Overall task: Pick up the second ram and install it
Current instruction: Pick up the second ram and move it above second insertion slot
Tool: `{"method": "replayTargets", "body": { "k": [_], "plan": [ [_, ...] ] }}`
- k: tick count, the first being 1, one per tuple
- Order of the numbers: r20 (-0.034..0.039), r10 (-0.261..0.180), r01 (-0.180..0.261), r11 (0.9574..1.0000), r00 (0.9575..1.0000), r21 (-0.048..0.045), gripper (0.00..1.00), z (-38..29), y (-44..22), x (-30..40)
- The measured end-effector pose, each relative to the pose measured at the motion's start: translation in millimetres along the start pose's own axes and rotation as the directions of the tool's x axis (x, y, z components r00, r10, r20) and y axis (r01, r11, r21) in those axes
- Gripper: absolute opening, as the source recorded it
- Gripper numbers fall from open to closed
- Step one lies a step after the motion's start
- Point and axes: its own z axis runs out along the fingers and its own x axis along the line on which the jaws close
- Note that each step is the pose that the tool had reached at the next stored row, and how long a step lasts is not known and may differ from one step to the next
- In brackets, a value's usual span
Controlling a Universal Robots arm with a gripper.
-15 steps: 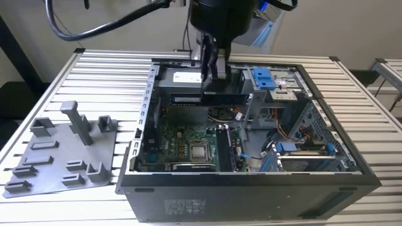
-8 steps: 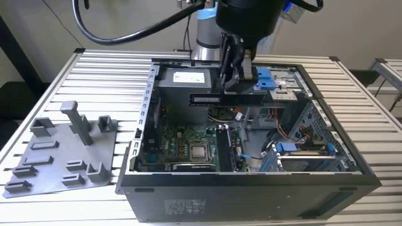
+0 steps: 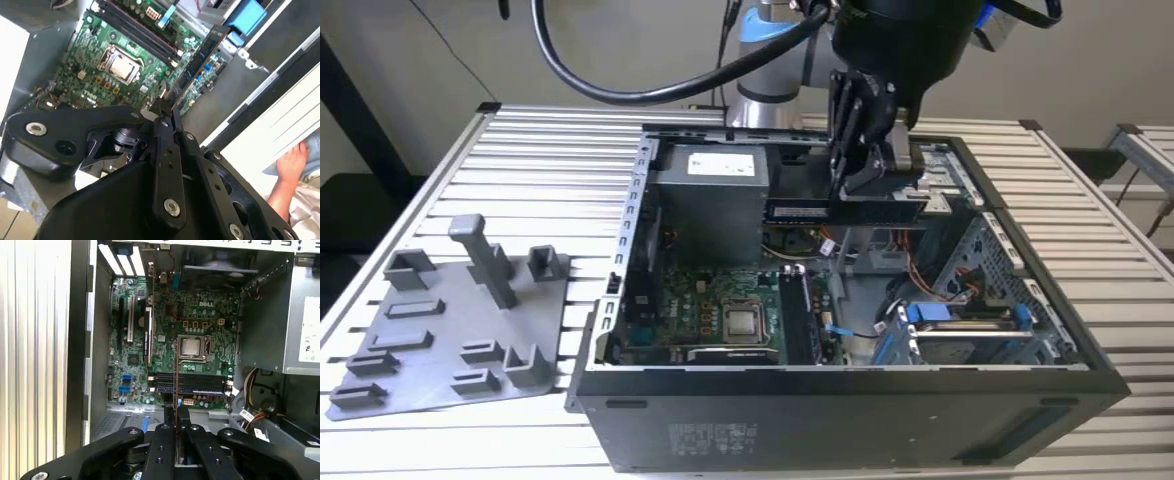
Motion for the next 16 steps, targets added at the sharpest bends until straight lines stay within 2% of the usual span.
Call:
{"method": "replayTargets", "body": {
  "k": [8,11,16],
  "plan": [
    [0.0017,0.047,-0.047,0.9989,0.9989,-0.0006,0.14,-0.1,-3.8,0.1],
    [0.0019,0.047,-0.047,0.9989,0.9989,-0.0005,0.14,-0.1,-5.1,0.1],
    [0.0018,0.047,-0.047,0.9989,0.9989,-0.0005,0.14,-0.4,-11.6,0.3]
  ]
}}
